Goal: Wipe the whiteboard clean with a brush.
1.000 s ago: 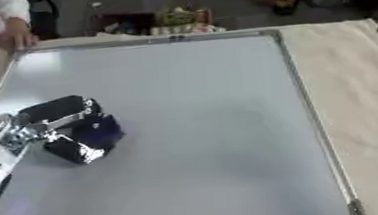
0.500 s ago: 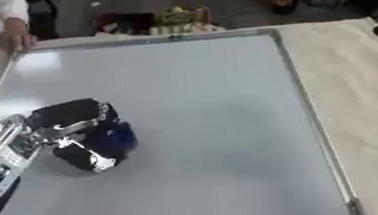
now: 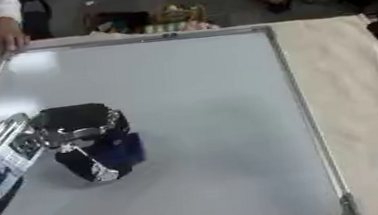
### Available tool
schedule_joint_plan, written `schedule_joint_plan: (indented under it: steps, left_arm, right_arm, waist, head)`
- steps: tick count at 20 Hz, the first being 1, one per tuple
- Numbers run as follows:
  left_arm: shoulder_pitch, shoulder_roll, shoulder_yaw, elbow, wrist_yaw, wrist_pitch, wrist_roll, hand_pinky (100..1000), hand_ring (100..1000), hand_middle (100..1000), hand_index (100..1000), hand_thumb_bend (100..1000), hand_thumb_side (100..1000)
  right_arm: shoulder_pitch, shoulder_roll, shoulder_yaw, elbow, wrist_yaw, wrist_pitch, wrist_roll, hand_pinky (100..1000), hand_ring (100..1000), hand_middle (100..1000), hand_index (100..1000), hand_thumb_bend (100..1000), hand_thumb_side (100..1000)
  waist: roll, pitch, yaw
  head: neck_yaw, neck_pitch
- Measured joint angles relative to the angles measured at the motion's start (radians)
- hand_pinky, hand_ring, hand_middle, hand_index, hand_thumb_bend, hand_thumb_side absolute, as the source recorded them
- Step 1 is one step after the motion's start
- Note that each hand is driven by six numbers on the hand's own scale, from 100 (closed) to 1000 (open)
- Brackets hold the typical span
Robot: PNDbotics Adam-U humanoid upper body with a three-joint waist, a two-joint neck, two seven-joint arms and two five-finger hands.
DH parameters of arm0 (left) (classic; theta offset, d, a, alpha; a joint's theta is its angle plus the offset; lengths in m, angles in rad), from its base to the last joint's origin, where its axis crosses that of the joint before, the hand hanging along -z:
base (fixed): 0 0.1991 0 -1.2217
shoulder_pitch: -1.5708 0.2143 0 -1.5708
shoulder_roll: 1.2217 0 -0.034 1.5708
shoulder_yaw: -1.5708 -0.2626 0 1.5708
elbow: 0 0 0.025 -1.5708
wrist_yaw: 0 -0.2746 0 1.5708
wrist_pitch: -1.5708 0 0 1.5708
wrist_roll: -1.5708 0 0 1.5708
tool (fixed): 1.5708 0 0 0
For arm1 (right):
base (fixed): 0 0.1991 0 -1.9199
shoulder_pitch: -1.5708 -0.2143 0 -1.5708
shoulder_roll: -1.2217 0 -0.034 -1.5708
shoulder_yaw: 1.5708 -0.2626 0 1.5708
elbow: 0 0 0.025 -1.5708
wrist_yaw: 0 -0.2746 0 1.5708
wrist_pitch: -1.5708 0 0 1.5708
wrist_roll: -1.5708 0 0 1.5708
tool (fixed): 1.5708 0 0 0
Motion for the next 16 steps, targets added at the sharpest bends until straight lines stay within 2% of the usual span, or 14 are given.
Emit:
schedule_joint_plan:
  steps: [4,9,13,14,16]
  left_arm:
    - [0.002,0.0,0.0,0.015,-0.004,0.006,-0.006,486,288,146,105,211,408]
    - [0.002,0.0,-0.001,0.026,-0.063,-0.01,0.01,494,318,167,100,260,411]
    - [0.003,-0.001,-0.01,0.036,-0.114,-0.028,0.028,499,354,217,100,323,428]
    - [0.003,-0.001,-0.012,0.037,-0.121,-0.033,0.033,506,383,281,100,331,430]
    - [0.003,-0.001,-0.012,0.038,-0.132,-0.045,0.045,506,389,313,100,335,436]
  right_arm:
    - [0.0,0.0,0.0,0.0,0.0,0.0,0.0,916,898,571,859,210,818]
    - [0.0,0.0,0.0,0.0,0.0,0.0,0.0,916,898,570,846,213,817]
    - [0.0,0.0,0.0,0.0,0.0,0.0,0.0,916,898,570,848,214,816]
    - [0.0,0.0,0.0,0.0,0.0,0.0,-0.001,916,898,570,848,214,815]
    - [0.0,0.0,0.0,0.0,0.0,0.0,-0.001,916,897,569,848,213,815]
  waist:
    - [0.0,0.0,0.0]
    - [0.0,0.0,-0.001]
    - [-0.001,0.0,-0.003]
    - [-0.001,0.0,-0.003]
    - [-0.001,0.0,-0.003]
  head:
    - [0.0,0.0]
    - [0.0,0.0]
    - [0.0,0.0]
    - [0.0,0.0]
    - [0.0,-0.001]
